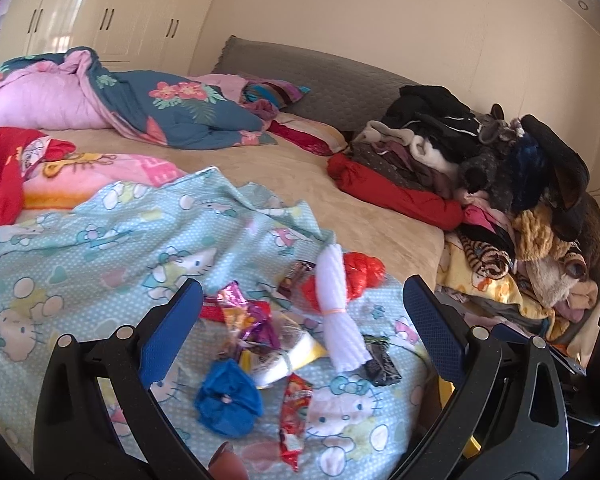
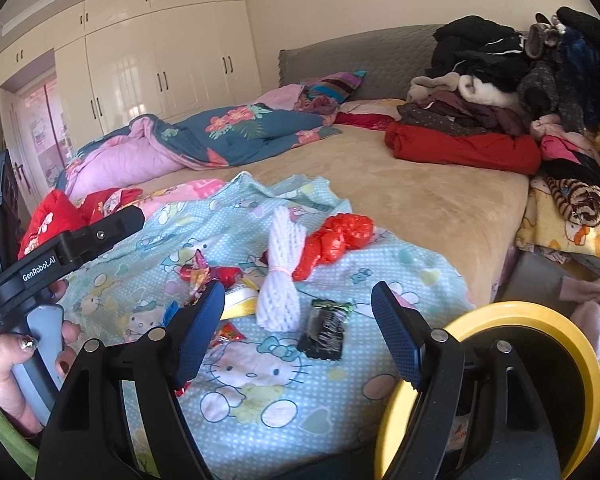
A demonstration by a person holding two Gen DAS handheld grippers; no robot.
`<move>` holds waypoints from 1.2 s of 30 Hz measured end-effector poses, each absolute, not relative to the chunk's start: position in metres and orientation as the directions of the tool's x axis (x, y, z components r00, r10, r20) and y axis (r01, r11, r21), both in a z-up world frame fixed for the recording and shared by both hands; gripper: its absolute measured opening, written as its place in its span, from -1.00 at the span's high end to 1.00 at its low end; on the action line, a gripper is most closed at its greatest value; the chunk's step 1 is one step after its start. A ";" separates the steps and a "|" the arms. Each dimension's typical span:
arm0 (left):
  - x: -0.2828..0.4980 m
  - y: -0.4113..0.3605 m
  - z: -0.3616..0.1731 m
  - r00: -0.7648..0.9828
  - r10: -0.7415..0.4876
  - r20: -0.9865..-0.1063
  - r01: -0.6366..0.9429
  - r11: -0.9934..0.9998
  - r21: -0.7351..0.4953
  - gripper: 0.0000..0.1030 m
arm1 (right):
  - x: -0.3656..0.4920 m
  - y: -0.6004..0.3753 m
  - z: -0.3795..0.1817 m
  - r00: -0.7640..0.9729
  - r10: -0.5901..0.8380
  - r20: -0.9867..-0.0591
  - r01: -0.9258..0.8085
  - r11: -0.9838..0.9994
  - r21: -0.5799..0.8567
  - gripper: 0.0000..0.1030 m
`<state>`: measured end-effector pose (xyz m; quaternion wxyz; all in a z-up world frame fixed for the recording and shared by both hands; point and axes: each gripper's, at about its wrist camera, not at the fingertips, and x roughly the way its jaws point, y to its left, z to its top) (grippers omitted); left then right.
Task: Collect trash
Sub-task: 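Grasp the blue cloth with the left tool while the right tool grasps another white foam net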
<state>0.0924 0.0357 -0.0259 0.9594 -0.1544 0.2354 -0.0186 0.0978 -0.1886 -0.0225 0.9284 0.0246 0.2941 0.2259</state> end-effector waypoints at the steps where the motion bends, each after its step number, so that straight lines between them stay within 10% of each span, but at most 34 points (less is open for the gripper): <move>1: 0.092 0.040 -0.027 0.888 -0.102 -0.448 -0.045 0.951 -0.307 -0.79 | 0.099 -0.185 -0.023 0.721 0.436 -0.538 -0.410 0.895 0.176 -0.42; 24: 0.092 0.096 -0.092 0.809 -0.124 -0.575 -0.106 0.931 -0.349 -0.78 | 0.154 -0.129 -0.070 0.612 0.453 -0.648 -0.458 0.871 0.176 -0.34; 36: 0.102 0.084 -0.129 0.723 -0.254 -0.642 -0.045 0.910 -0.411 -0.41 | 0.185 -0.115 -0.103 0.534 0.440 -0.722 -0.461 0.867 0.188 -0.03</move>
